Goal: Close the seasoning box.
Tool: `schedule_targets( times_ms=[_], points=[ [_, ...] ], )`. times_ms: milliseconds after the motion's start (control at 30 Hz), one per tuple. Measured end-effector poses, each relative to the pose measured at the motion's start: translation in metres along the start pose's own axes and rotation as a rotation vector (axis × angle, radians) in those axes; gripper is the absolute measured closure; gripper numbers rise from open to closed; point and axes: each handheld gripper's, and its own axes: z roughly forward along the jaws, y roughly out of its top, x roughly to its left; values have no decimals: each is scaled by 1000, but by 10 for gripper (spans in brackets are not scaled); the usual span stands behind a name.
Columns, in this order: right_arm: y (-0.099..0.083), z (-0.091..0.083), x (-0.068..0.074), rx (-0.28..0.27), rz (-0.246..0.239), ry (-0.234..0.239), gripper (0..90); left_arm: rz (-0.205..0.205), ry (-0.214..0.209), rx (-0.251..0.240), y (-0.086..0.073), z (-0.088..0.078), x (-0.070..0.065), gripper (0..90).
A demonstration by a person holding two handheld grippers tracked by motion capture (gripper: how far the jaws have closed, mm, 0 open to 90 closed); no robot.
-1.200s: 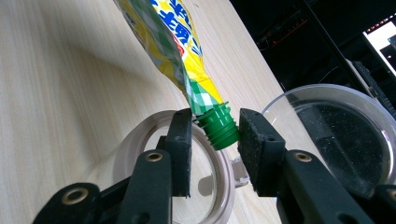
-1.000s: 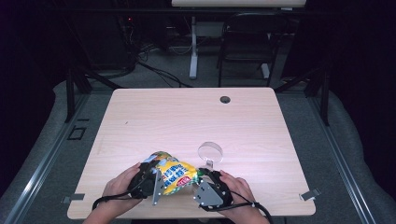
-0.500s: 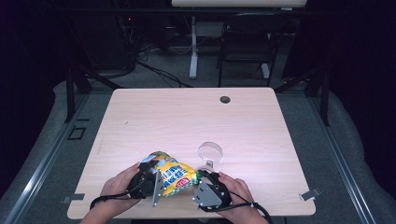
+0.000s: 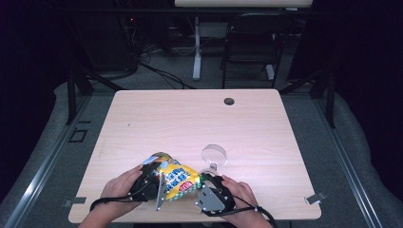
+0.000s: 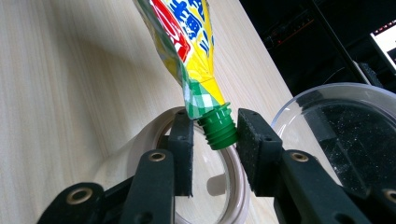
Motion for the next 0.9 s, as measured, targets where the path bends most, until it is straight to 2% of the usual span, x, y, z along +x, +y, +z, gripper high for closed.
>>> schedule_targets(
  times_ms=[367,600,900],
  points=[
    [2,0,2,8,-35,-17,648,26,6,13,1,-2,2,618],
    [4,0,4,-3,-45,-23,683,45,14,23,4,-4,5,618],
    [4,0,6,12,-63,-20,696,70,23,38,6,-5,6,618]
  ],
)
